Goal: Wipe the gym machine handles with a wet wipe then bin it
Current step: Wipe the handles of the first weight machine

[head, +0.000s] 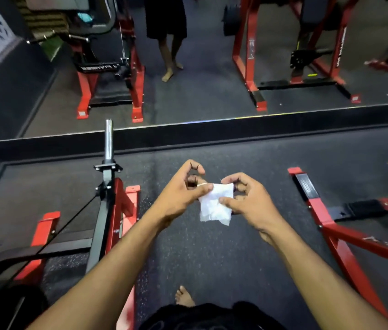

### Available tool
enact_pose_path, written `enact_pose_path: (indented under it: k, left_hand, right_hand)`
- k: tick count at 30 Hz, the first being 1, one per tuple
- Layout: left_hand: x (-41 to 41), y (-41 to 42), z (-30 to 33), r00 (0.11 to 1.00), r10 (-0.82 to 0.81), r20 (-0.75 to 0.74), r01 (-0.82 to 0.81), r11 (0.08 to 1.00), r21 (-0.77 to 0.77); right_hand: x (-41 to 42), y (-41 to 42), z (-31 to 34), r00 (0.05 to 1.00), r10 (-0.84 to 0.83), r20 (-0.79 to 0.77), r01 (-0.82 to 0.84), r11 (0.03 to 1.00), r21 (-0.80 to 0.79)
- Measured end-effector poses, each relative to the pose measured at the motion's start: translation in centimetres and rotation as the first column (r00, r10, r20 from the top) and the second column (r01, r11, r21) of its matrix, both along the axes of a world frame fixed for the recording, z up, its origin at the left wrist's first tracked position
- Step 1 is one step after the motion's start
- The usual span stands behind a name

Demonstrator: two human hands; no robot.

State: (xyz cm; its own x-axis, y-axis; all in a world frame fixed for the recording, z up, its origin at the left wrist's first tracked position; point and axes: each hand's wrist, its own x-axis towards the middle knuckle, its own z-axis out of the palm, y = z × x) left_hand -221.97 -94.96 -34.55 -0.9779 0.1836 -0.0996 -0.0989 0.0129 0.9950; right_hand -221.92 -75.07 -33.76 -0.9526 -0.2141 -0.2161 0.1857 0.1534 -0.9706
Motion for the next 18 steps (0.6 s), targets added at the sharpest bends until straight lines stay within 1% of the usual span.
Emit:
enact_pose_path:
  k: [3, 6, 10, 12, 15, 18]
  left_hand:
    - [-3.8, -0.8, 0.2, 0.996, 0.082, -0.033, -0.080, 0.996, 0.038]
    - [-7.3, -0.9, 0.0, 0.976, 0.216, -0.019, -0.214, 0.974, 0.080]
    - [-12.9, -0.7, -1.1, 0.929, 0.371, -0.004, -0.371, 0.928, 0.043]
    - [-16.0, -0.7, -1.4, 0.904, 0.423, -0.058, -0.423, 0.906, 0.007]
    - [-21.7, -0.9, -0.8, 0.837, 0.520, -0.173, -0.537, 0.841, -0.072]
    - [-27.0, -1.9, 0.7, 0.789, 0.560, -0.250, -0.603, 0.784, -0.148]
  right_hand:
    - [-4.0, -1.2, -0.2, 0.997, -0.016, 0.081, 0.026, 0.992, -0.127]
    - [-8.6, -2.6, -0.6, 0.992, -0.003, 0.129, 0.026, 0.984, -0.178]
    - [-15.3, -4.2, -0.9, 0.989, 0.017, 0.148, 0.020, 0.970, -0.243]
    - [-19.0, -4.9, -1.0, 0.992, 0.026, 0.126, 0.005, 0.970, -0.241]
    - [-25.5, -5.6, -0.8, 0.991, 0.057, 0.121, -0.023, 0.964, -0.265]
    - [-32.0, -7.1, 0.0, 0.968, 0.193, 0.162, -0.130, 0.934, -0.334]
